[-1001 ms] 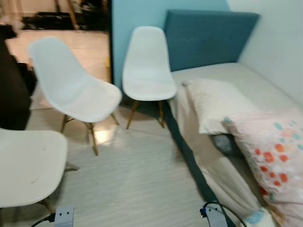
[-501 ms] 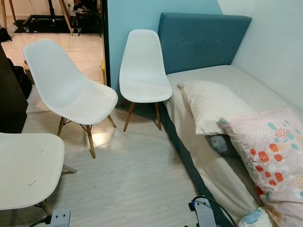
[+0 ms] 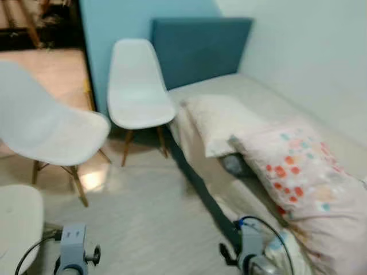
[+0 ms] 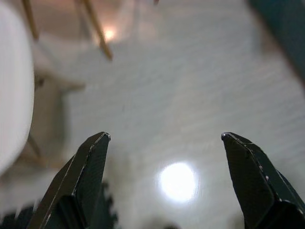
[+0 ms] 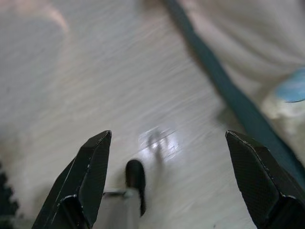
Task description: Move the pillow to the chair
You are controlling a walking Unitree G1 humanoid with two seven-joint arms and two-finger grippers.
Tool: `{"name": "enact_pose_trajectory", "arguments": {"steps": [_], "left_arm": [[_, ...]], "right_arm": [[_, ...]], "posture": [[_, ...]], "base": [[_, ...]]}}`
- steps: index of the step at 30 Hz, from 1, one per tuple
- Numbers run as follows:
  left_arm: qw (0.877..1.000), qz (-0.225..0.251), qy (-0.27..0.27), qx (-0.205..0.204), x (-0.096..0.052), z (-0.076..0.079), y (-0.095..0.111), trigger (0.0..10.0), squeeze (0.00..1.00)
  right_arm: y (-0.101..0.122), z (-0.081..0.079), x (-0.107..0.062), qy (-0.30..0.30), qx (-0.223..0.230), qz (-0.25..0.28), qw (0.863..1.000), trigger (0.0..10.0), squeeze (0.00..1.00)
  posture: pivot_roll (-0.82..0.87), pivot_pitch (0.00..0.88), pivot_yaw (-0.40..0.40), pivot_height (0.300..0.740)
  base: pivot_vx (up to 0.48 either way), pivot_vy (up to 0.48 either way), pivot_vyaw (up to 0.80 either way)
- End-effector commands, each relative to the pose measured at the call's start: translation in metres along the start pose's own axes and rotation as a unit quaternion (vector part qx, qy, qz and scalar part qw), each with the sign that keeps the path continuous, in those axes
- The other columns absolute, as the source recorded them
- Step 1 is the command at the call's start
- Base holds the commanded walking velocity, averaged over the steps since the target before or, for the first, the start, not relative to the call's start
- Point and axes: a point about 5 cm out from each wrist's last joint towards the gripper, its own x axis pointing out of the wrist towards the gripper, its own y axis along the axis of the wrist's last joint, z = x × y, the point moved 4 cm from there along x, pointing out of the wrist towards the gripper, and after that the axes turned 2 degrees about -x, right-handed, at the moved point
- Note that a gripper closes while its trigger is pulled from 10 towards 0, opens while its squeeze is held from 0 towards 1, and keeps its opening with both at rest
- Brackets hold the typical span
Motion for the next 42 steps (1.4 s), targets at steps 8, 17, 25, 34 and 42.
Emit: {"name": "enact_pose_trajectory", "arguments": {"steps": [8,17,25,34,42], "left_arm": [[0.999,-0.020,0.020,-0.028,-0.007,-0.002,-0.018,10.0,0.00],[0.999,-0.008,0.009,-0.045,-0.007,0.004,-0.014,10.0,0.00],[0.998,-0.001,0.020,-0.056,-0.005,0.001,-0.010,10.0,0.00],[0.998,-0.001,0.013,-0.054,-0.005,0.006,-0.010,10.0,0.00],[0.999,0.006,0.015,-0.052,-0.003,0.003,-0.005,10.0,0.00]], "right_arm": [[0.044,0.001,0.005,0.004,0.051,0.073,0.996,10.0,0.00],[0.090,-0.001,0.005,0.017,0.063,0.140,0.988,10.0,0.00],[0.115,-0.016,0.005,0.042,0.061,0.177,0.981,10.0,0.00],[0.133,-0.022,0.004,0.058,0.063,0.199,0.976,10.0,0.00],[0.136,-0.022,0.003,0.061,0.065,0.206,0.974,10.0,0.00]], "posture": [[-0.02,0.000,-0.063,0.740],[-0.02,0.000,-0.070,0.740],[-0.01,0.000,-0.078,0.740],[-0.01,0.000,-0.085,0.740],[-0.02,0.000,-0.082,0.740]], "base": [[0.000,0.000,-0.74],[0.028,0.000,-0.69],[0.382,0.000,0.00],[0.448,0.000,-0.43],[0.463,0.000,-0.78]]}}
